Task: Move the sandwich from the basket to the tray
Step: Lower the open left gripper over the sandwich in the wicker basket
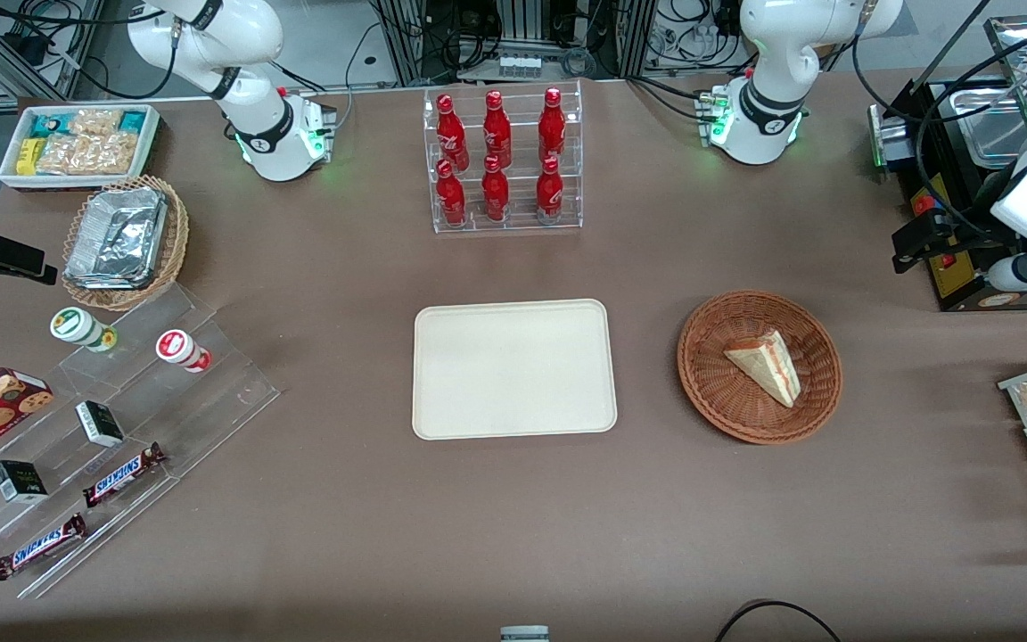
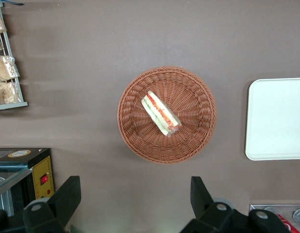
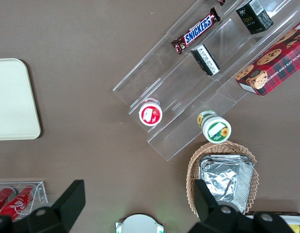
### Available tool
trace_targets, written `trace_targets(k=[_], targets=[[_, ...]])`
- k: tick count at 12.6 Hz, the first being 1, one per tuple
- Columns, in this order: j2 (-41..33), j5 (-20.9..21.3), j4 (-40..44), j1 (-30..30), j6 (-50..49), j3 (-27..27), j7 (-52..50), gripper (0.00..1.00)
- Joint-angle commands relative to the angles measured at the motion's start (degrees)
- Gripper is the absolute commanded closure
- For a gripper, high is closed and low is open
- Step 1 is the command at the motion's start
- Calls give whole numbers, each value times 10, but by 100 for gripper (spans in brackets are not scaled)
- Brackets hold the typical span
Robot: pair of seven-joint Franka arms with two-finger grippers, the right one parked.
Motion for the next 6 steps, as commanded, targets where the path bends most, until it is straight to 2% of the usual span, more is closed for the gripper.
trace_targets(k=[1,4,6], targets=[[-11,0,-9,-5,-8,-1,-7,0],[-4,-1,-14,-5,-2,-1,-12,0],[33,4,-23,-4,11,-2,-16,0]])
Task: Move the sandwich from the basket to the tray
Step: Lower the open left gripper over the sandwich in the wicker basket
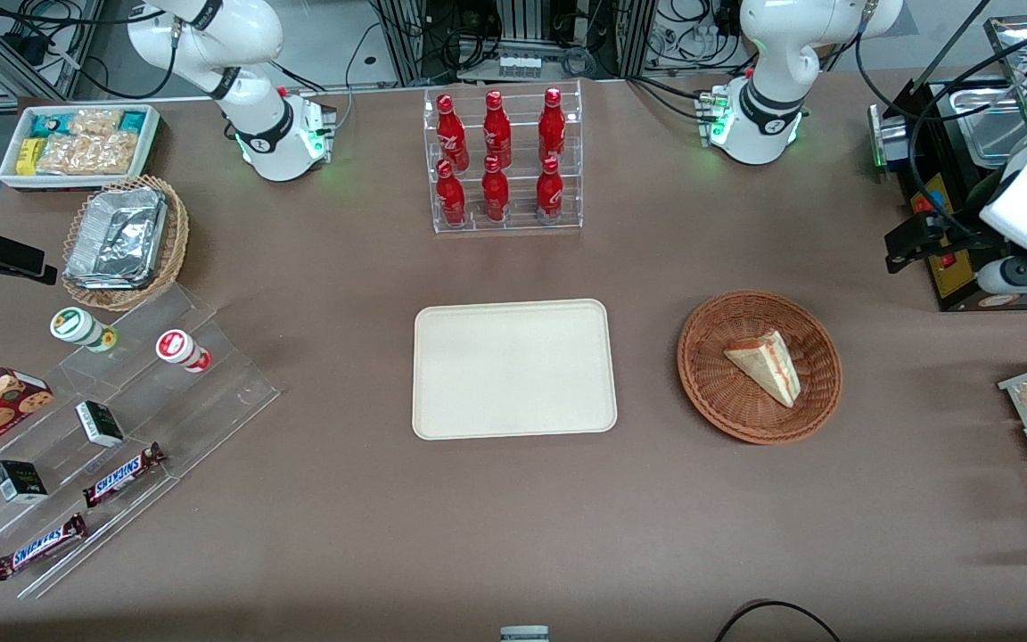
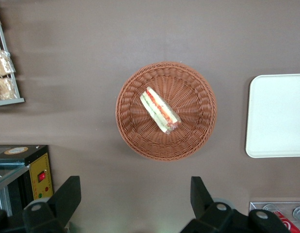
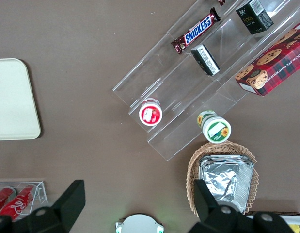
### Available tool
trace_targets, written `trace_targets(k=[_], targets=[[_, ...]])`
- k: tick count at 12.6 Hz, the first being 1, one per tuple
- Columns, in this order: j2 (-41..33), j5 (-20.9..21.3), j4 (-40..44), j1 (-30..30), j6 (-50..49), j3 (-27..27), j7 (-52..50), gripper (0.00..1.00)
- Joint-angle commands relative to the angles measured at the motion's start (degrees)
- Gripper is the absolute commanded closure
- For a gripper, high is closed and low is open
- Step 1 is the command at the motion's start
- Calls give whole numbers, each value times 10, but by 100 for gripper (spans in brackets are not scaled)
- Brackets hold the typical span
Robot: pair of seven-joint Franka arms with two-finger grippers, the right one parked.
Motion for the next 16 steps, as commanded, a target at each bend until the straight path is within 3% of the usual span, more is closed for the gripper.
trace_targets(k=[1,5,10,12,16], targets=[[34,5,-36,-1,41,-2,-12,0],[27,-2,-169,2,223,-6,-111,0],[30,-7,-282,2,373,-42,-386,0],[44,-32,-302,9,391,-43,-403,0],[54,-32,-381,10,496,-45,-418,0]])
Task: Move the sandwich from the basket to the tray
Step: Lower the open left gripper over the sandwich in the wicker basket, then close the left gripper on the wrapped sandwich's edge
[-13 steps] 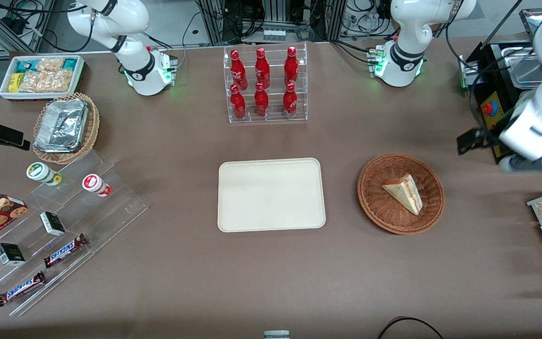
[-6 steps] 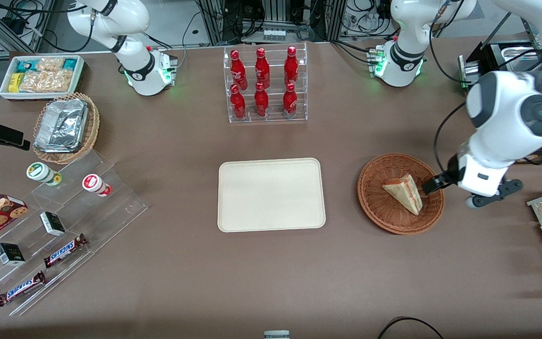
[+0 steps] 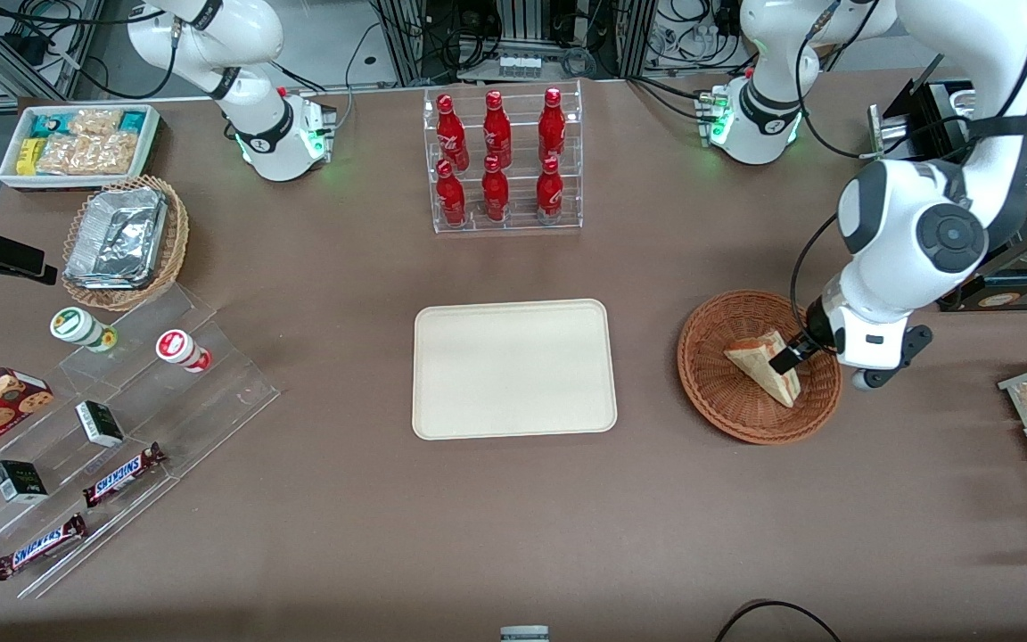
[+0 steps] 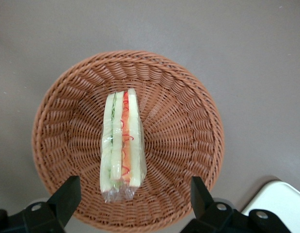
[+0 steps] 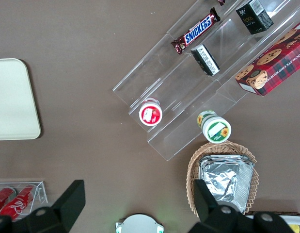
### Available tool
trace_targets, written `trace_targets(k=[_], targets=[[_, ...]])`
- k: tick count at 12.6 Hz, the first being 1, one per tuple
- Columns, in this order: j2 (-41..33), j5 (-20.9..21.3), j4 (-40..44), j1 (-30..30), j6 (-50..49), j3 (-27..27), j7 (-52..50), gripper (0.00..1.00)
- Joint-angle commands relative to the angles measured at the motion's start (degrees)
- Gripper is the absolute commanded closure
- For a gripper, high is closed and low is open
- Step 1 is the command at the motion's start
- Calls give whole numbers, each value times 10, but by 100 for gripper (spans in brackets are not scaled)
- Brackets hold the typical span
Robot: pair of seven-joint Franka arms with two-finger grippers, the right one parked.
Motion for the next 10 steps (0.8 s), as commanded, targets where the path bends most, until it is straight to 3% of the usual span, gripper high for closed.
trace_targets(k=[1,10], targets=[[12,-6,-34,7,46,-6,-14,0],[62,-5,-45,4,73,-7,-16,0]])
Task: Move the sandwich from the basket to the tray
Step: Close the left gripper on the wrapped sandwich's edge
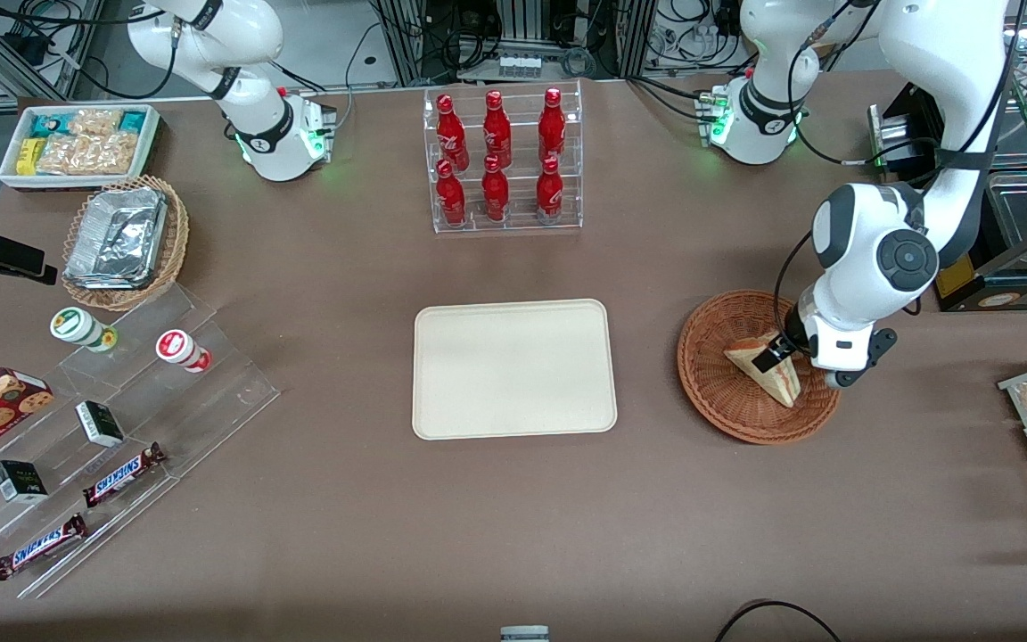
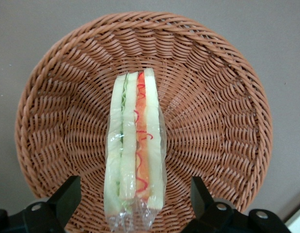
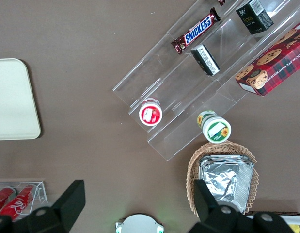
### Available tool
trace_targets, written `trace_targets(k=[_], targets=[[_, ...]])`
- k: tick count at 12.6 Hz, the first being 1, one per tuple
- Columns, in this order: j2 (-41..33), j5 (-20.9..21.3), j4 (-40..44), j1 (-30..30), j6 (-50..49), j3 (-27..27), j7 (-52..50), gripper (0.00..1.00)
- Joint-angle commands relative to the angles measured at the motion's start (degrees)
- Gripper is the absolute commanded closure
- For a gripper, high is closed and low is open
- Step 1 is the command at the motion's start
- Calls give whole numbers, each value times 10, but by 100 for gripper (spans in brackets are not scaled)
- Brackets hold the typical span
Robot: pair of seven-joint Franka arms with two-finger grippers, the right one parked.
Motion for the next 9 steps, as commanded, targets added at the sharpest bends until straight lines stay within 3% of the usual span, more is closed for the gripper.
trace_targets(k=[1,2,3,5,6,9], targets=[[25,-2,-3,2,24,-6,-9,0],[30,-2,-3,2,28,-6,-9,0],[32,-2,-1,1,35,-6,-9,10],[33,0,1,-1,36,-6,-9,81],[33,5,1,-1,36,-6,-8,100],[28,5,3,-1,31,-4,-4,100]])
